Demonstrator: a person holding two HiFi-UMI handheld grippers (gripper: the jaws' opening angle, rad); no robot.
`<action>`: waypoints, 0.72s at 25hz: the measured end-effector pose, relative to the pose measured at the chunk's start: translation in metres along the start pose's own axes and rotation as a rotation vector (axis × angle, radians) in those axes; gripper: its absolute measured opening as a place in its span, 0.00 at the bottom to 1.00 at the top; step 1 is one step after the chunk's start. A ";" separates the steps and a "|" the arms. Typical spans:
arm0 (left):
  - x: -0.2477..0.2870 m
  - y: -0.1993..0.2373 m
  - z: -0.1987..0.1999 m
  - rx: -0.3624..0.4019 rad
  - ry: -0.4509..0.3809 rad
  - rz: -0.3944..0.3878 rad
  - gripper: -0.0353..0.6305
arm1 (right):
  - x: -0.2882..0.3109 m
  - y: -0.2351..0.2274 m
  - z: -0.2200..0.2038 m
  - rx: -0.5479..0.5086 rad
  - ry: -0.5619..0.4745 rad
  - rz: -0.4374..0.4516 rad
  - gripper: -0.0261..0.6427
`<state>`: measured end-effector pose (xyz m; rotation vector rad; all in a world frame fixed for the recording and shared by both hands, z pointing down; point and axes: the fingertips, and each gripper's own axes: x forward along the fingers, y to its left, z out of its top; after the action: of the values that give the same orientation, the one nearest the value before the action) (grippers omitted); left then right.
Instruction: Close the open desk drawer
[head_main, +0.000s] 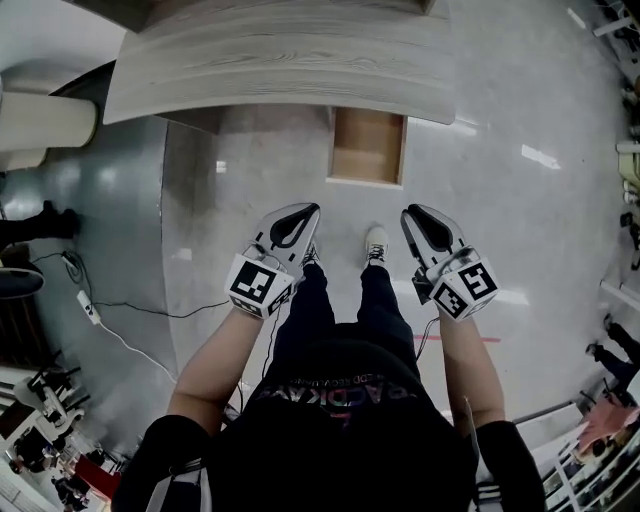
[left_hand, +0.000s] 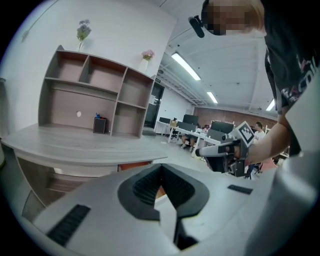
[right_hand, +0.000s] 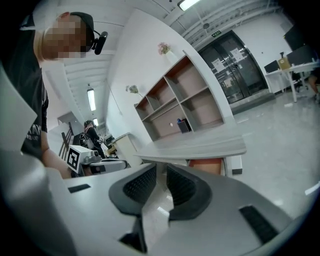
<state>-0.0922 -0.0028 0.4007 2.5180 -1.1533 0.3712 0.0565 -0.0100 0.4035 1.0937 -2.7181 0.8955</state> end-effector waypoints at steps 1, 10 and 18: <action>0.001 0.003 -0.004 0.002 0.003 0.004 0.06 | 0.002 -0.002 -0.005 -0.002 0.007 -0.008 0.15; 0.018 0.011 -0.048 -0.002 0.057 0.007 0.24 | 0.006 -0.038 -0.042 -0.036 0.070 -0.109 0.23; 0.045 0.018 -0.091 0.061 0.137 0.039 0.41 | 0.002 -0.083 -0.088 -0.112 0.207 -0.179 0.38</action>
<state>-0.0859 -0.0070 0.5038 2.4809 -1.1555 0.5874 0.0969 -0.0111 0.5172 1.1313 -2.4282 0.7726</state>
